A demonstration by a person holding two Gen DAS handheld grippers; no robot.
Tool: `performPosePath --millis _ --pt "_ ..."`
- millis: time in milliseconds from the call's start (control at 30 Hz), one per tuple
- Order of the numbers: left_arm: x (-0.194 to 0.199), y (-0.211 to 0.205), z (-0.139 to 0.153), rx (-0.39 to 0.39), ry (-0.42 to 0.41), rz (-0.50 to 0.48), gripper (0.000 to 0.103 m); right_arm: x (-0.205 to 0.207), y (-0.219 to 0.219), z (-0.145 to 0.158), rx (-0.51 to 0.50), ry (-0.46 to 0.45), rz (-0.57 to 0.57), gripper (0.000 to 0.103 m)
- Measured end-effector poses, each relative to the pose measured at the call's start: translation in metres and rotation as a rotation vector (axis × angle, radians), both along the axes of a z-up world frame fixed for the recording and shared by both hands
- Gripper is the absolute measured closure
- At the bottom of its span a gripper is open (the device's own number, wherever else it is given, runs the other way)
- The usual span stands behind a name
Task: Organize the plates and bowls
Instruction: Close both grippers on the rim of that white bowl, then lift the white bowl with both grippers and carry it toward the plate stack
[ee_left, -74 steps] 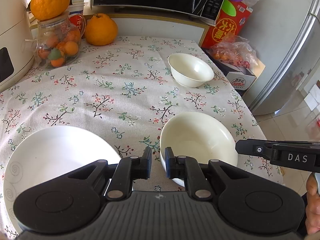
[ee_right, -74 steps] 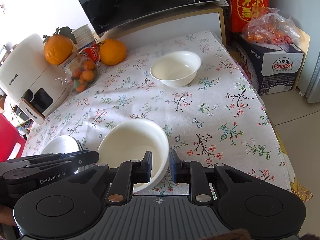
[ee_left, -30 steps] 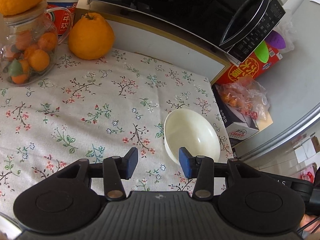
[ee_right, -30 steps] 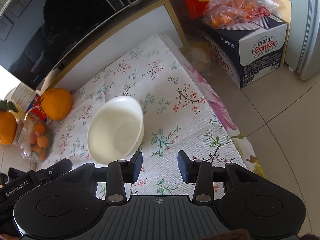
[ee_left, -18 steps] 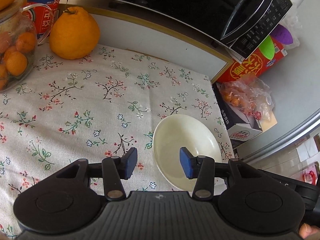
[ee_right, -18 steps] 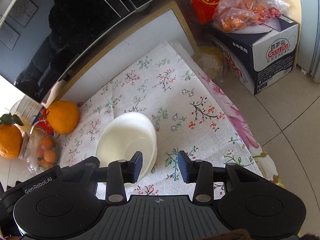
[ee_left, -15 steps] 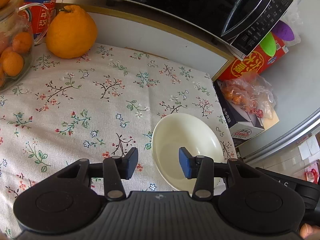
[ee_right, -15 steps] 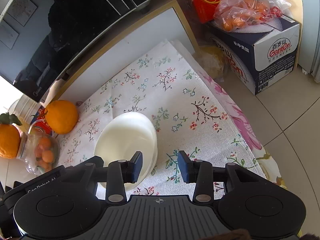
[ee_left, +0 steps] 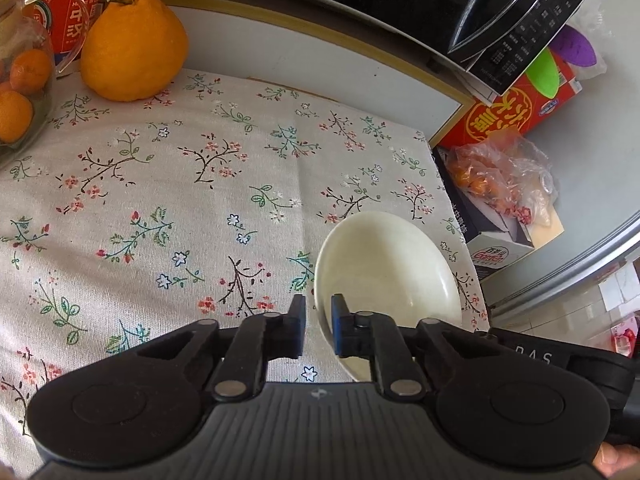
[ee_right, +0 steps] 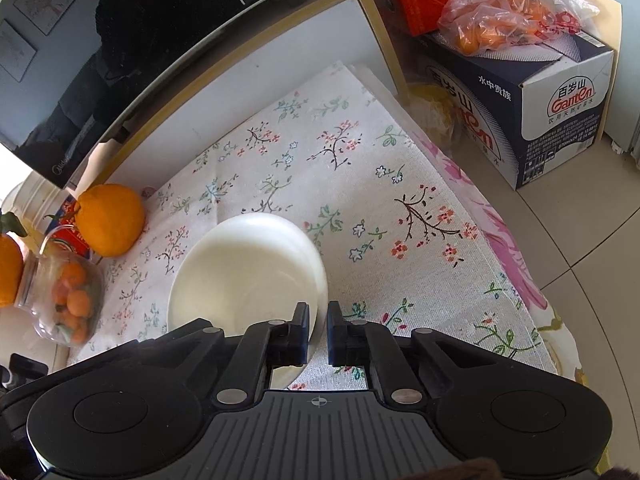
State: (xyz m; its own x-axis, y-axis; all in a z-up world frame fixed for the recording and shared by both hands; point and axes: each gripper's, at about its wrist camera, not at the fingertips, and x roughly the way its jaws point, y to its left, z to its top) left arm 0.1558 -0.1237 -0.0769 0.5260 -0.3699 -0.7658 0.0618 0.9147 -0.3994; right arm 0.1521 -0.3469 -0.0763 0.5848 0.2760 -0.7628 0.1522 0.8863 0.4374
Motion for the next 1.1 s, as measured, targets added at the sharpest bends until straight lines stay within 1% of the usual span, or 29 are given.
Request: performPosePath --millis 67,167,233,367,567,767,1033,1100 --pt "-0.003 -0.002 0.004 0.029 -0.018 -0.005 0.096 -0.002 0.002 0.004 -0.014 -0.012 0.008 0.096" --pt "-0.008 0.001 0.008 0.025 -0.035 -0.004 0.096 -0.007 0.004 0.012 -0.028 -0.045 0.024 0.096" --pt "-0.013 0.001 0.013 0.027 -0.061 -0.013 0.096 -0.009 0.004 0.017 -0.019 -0.057 0.024 0.096" --pt "-0.026 0.000 0.025 0.067 -0.114 -0.019 0.095 -0.019 0.005 0.030 -0.010 -0.104 0.039 0.096" --pt "-0.041 -0.004 0.042 0.124 -0.174 0.001 0.095 -0.033 0.009 0.042 0.003 -0.133 0.045 0.095" --pt "-0.056 -0.005 0.053 0.152 -0.208 0.000 0.095 -0.047 0.012 0.049 0.009 -0.146 0.055 0.095" --pt "-0.078 -0.013 0.070 0.256 -0.307 0.009 0.095 -0.067 0.020 0.062 0.008 -0.188 0.066 0.093" --pt "-0.083 -0.014 0.074 0.271 -0.323 0.010 0.095 -0.069 0.021 0.064 0.005 -0.195 0.070 0.093"
